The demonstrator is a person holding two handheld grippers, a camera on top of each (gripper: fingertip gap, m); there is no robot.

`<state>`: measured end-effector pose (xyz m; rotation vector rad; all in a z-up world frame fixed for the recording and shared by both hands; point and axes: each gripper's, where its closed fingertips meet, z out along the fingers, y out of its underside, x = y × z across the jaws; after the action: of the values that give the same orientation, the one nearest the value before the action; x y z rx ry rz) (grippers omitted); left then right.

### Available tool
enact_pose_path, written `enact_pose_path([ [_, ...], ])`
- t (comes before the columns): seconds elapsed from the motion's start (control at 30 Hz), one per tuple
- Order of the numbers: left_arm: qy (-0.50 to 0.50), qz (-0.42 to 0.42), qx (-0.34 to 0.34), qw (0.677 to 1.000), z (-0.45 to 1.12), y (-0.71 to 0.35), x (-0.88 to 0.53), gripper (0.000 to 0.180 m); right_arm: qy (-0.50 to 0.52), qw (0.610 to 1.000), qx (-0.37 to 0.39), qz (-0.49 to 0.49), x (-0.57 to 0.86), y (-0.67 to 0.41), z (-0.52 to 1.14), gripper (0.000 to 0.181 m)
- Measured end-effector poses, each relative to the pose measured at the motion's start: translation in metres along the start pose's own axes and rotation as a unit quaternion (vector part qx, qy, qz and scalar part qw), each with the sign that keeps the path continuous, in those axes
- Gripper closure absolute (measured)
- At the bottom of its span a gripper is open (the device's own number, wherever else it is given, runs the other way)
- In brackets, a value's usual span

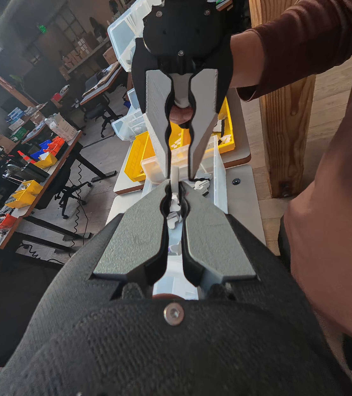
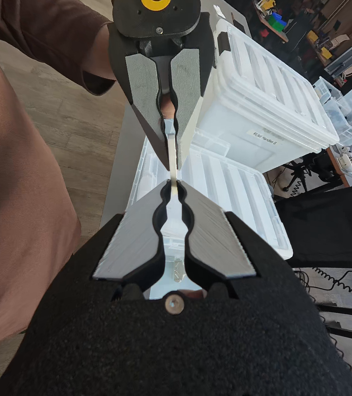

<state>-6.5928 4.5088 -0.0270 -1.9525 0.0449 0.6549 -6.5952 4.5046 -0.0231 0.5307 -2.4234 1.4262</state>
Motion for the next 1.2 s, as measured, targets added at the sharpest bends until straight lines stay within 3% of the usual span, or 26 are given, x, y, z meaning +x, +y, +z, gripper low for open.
enact_pose_path([
  [0.03,-0.005,0.004,-0.007,1.000,0.000,0.002,-0.002,0.176,-0.008,1.000,0.008,0.002,-0.002,-0.003,0.000,0.161],
  [0.1,-0.006,0.023,-0.028,0.999,0.004,0.008,0.001,0.176,-0.018,1.000,-0.011,0.017,-0.001,0.000,0.003,0.179],
  [0.3,-0.022,0.061,-0.062,0.996,0.004,0.019,0.003,0.176,-0.083,0.991,-0.062,0.088,0.016,0.013,-0.009,0.167],
  [0.43,-0.025,0.071,-0.076,0.994,0.007,0.025,0.011,0.176,-0.085,0.994,-0.027,0.069,0.032,-0.014,-0.036,0.181],
  [0.53,-0.039,0.055,-0.095,0.993,0.018,0.031,0.023,0.176,-0.109,0.989,-0.076,0.061,0.006,-0.001,-0.021,0.133],
  [0.63,0.004,-0.011,-0.078,0.997,0.026,0.042,0.061,0.175,-0.107,0.988,-0.098,0.044,-0.037,0.028,0.002,0.142],
  [0.7,0.023,-0.107,0.006,0.994,0.019,0.037,0.080,0.176,-0.130,0.985,-0.083,0.074,-0.071,0.041,0.018,0.156],
  [0.77,0.022,-0.172,0.095,0.980,0.000,0.034,0.090,0.176,-0.155,0.978,-0.083,0.114,-0.099,0.051,0.037,0.158],
  [0.83,0.008,-0.202,0.123,0.972,-0.018,0.040,0.097,0.176,-0.148,0.979,-0.062,0.129,-0.109,0.045,0.055,0.177],
  [0.93,-0.019,-0.220,0.117,0.968,-0.045,0.057,0.103,0.176,-0.179,0.971,-0.041,0.151,-0.118,0.027,0.077,0.178],
  [1.0,-0.043,-0.232,0.105,0.966,-0.067,0.074,0.110,0.176,-0.217,0.962,-0.028,0.166,-0.124,0.010,0.095,0.166],
  [1.1,-0.092,-0.276,0.111,0.950,-0.109,0.093,0.121,0.176,-0.251,0.955,-0.020,0.156,-0.135,-0.017,0.134,0.177],
  [1.2,-0.163,-0.328,0.123,0.923,-0.166,0.117,0.132,0.175,-0.282,0.947,-0.017,0.150,-0.152,-0.046,0.183,0.177],
])
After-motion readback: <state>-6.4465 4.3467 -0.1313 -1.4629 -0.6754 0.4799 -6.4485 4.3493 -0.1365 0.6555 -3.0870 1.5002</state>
